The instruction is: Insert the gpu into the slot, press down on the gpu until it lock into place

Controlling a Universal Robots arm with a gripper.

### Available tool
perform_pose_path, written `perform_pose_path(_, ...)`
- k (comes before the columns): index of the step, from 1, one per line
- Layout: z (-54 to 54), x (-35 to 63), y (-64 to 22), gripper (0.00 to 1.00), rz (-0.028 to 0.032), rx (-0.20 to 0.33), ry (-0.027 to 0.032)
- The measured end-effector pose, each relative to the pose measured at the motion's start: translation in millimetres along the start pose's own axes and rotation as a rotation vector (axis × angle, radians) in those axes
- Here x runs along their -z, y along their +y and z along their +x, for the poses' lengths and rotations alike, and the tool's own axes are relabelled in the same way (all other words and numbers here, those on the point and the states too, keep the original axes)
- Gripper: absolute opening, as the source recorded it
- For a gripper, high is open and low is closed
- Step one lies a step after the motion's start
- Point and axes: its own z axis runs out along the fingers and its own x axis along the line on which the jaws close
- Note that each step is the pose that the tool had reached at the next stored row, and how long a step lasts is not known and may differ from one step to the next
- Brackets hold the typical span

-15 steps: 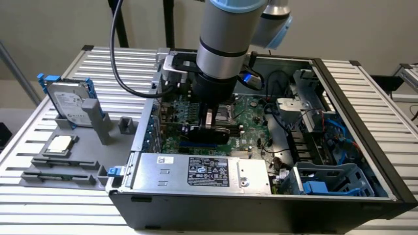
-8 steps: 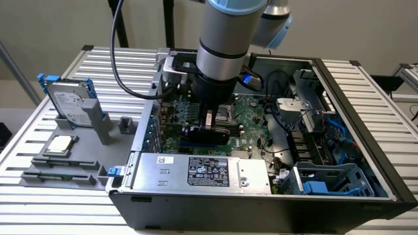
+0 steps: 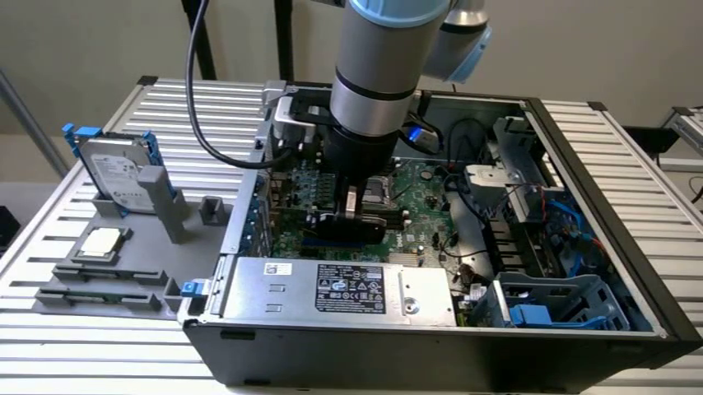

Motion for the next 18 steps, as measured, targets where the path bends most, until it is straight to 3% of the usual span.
perform_pose_path(18, -2.1, 1.4, 0.2, 0.26, -0.0001, 0.003, 0.0002)
